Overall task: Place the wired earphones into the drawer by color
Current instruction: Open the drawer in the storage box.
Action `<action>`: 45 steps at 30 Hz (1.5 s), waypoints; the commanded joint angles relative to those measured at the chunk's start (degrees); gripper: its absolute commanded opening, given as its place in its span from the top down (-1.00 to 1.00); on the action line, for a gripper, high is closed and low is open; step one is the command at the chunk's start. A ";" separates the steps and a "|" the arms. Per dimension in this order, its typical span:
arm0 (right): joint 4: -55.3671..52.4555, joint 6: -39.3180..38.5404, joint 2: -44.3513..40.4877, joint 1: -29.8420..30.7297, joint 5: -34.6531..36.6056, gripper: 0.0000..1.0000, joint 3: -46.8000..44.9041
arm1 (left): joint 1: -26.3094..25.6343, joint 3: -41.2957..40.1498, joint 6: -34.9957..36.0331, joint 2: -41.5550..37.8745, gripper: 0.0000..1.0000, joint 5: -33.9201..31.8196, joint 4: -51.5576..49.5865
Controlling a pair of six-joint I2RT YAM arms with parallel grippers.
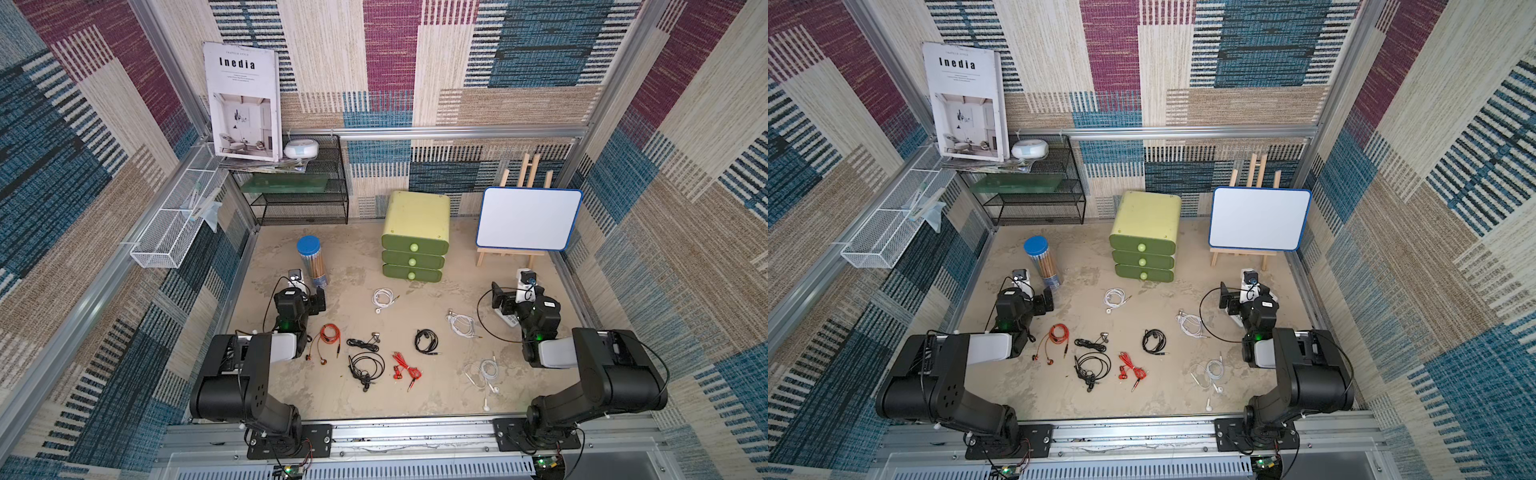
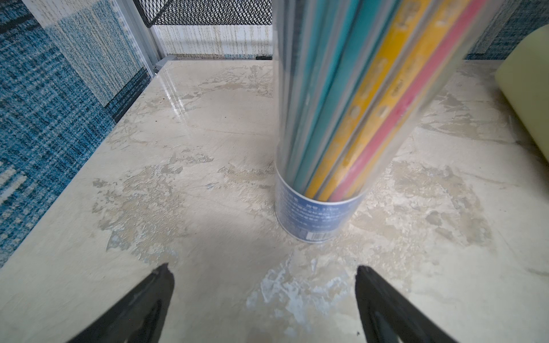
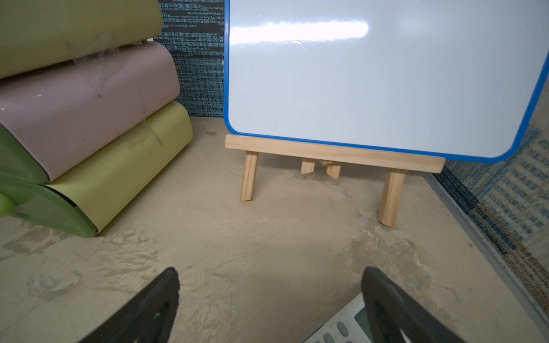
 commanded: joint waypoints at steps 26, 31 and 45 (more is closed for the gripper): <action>-27.67 3.69 -11.12 -0.01 0.36 -0.98 12.87 | -0.18 12.61 -3.51 -12.74 -0.98 -2.16 -32.64; -34.36 8.66 -19.32 0.03 -1.68 -0.98 14.26 | -0.07 10.62 -10.53 -25.39 -0.98 1.95 -38.51; -47.62 18.93 -36.91 0.04 -11.73 -0.98 15.69 | -0.46 11.60 -27.91 -39.16 -0.98 23.78 -47.54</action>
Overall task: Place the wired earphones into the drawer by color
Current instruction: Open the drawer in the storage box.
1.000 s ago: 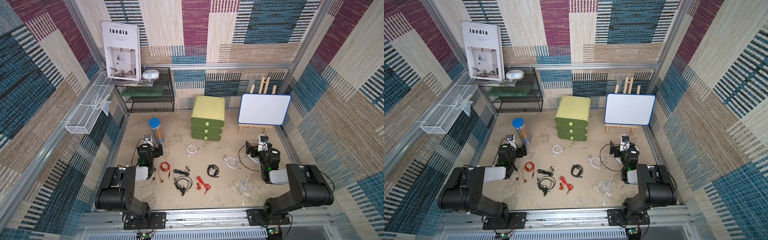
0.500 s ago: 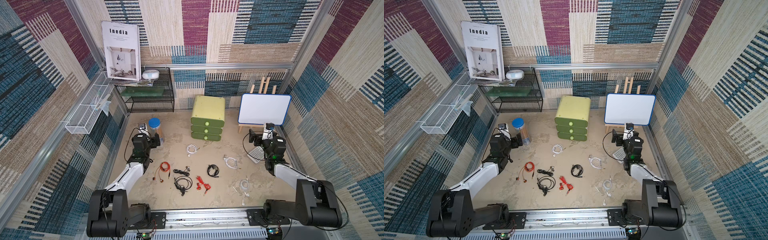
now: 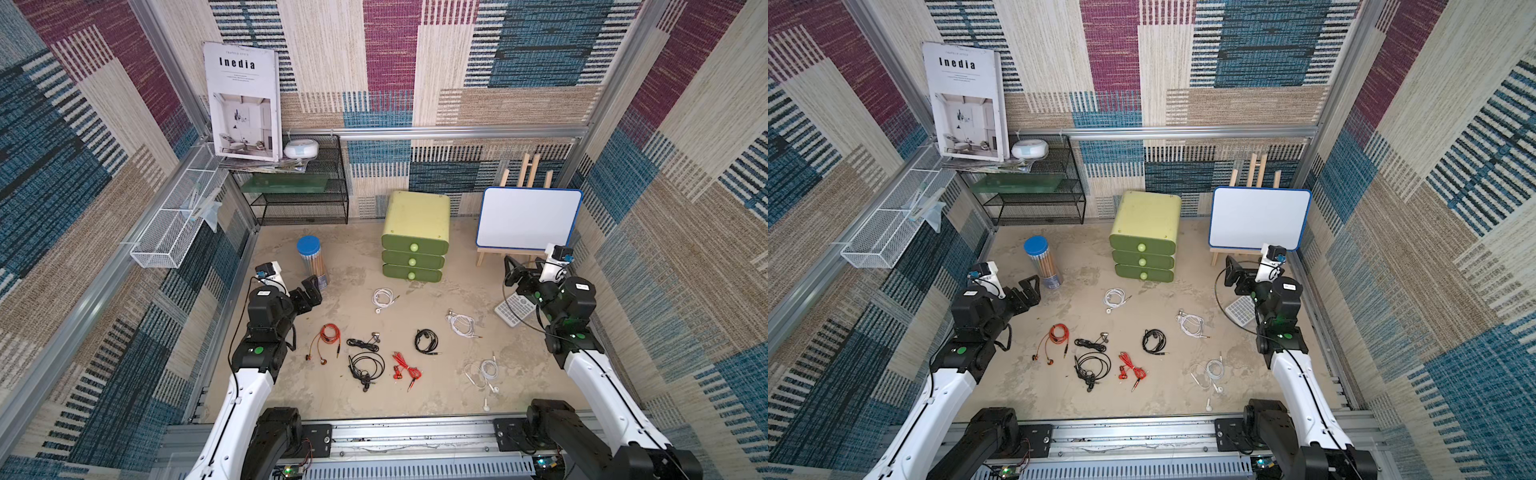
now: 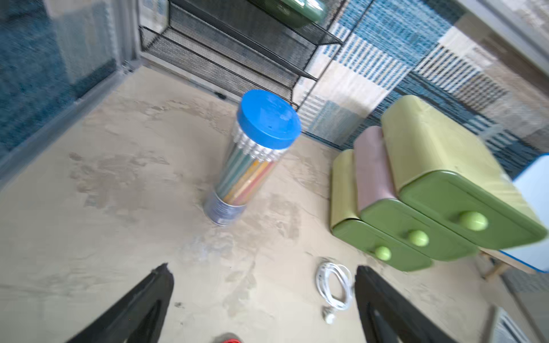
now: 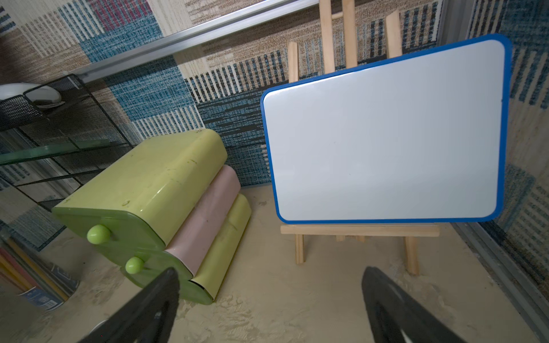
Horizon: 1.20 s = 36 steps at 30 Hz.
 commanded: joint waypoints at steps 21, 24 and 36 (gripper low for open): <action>-6.98 3.40 -0.41 1.63 -19.76 -0.98 1.92 | -26.82 17.86 -5.09 22.89 -0.98 1.61 -0.27; -7.82 2.91 -0.67 1.72 -19.35 -0.94 1.80 | -29.69 21.75 -5.32 27.62 -0.98 -1.89 -0.26; -7.97 2.50 -2.82 1.66 -17.01 -0.91 -0.06 | -32.11 32.95 -7.56 43.04 -0.97 -3.84 3.25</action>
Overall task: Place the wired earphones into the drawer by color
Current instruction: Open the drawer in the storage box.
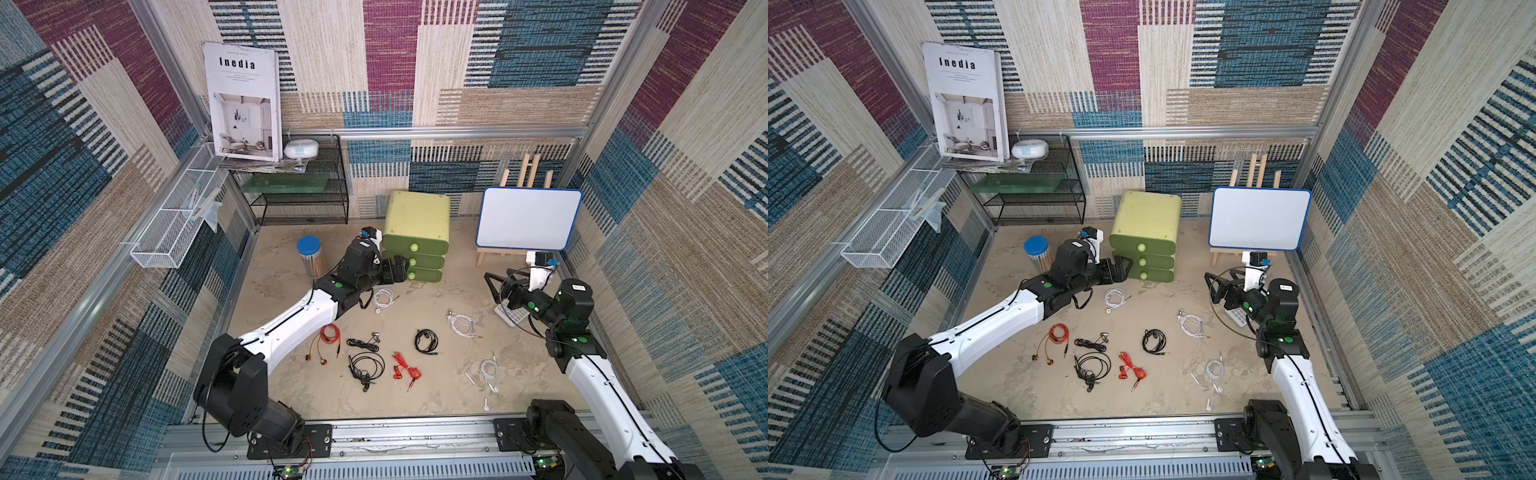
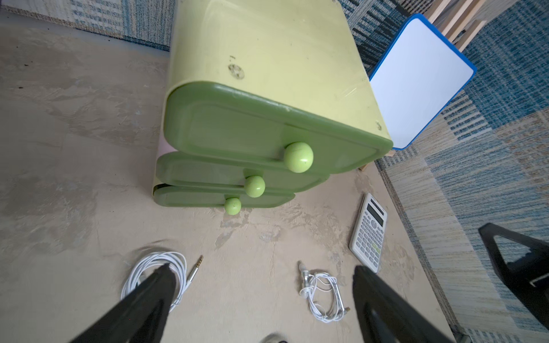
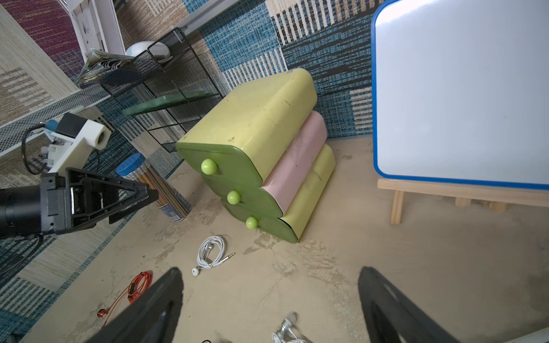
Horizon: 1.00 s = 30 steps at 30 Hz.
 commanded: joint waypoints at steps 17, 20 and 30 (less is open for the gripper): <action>0.55 -0.39 -2.60 -0.03 1.98 -0.91 -1.39 | -2.58 12.92 -2.44 13.45 -0.38 -3.23 1.79; 0.54 -0.38 -2.94 -0.02 2.14 -0.91 -1.58 | -2.64 13.45 -2.68 13.90 -0.26 -4.05 1.80; 0.43 -0.40 -3.57 0.02 2.33 -0.91 -1.87 | -2.71 15.72 -3.14 16.03 0.10 -4.93 2.83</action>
